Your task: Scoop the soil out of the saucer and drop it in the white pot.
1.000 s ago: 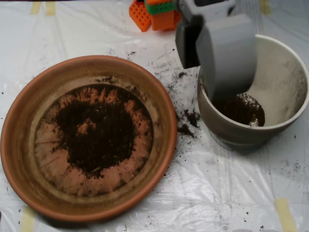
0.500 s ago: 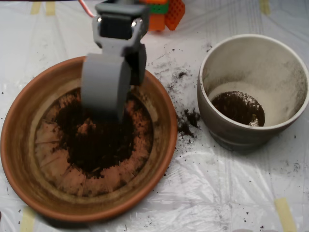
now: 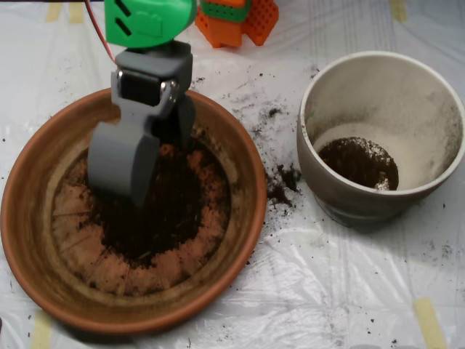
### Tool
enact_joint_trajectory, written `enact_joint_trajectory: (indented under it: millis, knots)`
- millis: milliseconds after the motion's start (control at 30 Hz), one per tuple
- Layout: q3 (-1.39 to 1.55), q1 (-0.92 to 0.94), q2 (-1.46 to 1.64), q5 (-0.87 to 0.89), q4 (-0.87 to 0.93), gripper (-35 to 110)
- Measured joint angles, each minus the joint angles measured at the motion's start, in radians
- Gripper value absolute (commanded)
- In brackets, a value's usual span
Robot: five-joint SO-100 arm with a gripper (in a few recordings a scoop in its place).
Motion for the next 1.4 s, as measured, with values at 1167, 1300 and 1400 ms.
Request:
enact_joint_trajectory:
  millis: [1167, 1300, 1400]
  knots:
    - [-0.143, 0.285, -0.511, 0.067, 0.003, 34]
    - [-0.169, 0.279, -0.526, 0.074, 0.008, 25]
    - [-0.179, 0.275, -0.526, 0.078, 0.002, 16]
